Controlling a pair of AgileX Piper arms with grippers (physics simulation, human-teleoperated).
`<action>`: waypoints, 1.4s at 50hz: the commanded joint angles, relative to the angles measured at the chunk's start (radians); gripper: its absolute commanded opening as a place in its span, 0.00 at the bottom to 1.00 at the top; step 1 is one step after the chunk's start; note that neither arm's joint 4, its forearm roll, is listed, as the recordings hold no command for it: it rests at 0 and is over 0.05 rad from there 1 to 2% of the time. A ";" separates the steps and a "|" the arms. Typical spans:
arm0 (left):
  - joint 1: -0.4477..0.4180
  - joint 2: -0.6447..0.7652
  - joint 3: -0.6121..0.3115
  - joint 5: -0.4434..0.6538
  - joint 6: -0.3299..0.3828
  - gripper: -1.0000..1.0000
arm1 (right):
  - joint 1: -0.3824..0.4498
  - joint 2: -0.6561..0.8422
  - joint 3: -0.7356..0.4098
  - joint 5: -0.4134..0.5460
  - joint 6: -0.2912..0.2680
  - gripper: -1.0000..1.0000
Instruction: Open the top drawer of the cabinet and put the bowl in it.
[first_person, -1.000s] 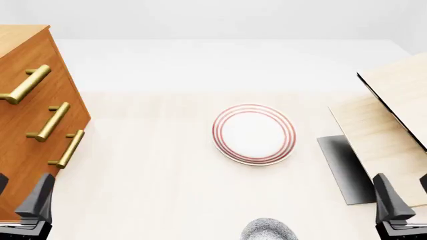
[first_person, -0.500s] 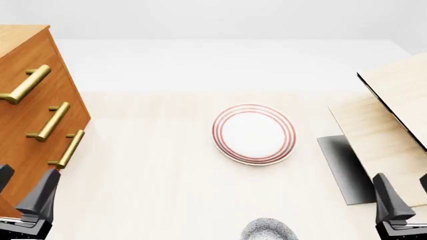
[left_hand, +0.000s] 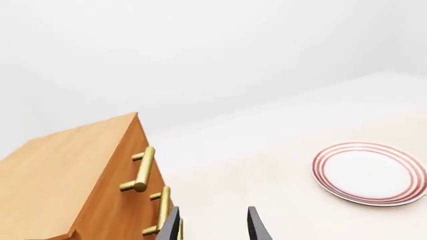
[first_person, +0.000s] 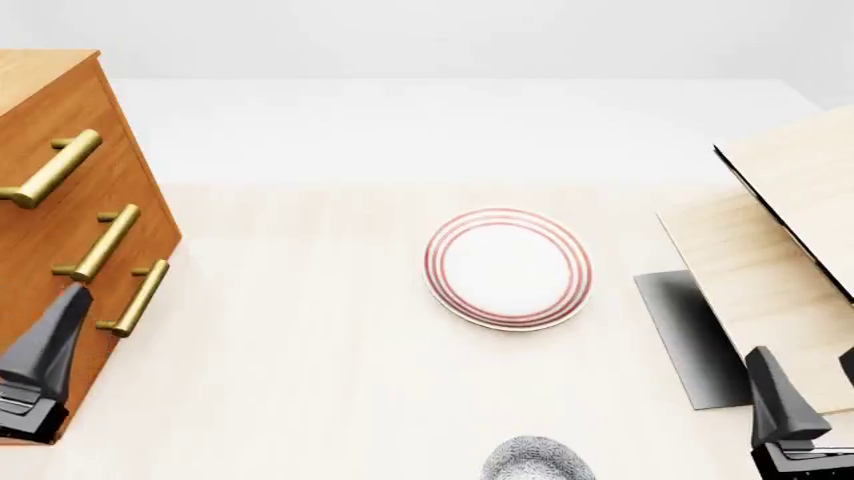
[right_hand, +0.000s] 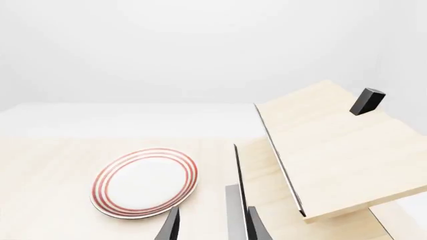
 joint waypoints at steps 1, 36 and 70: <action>0.006 -0.010 -0.139 0.091 0.159 1.00 | -0.001 0.001 0.001 -0.001 0.000 1.00; 0.321 0.042 0.023 -0.097 0.770 1.00 | -0.001 0.001 0.001 -0.001 0.000 1.00; 0.350 0.628 0.150 -0.788 0.983 1.00 | -0.001 0.001 0.001 -0.001 0.000 1.00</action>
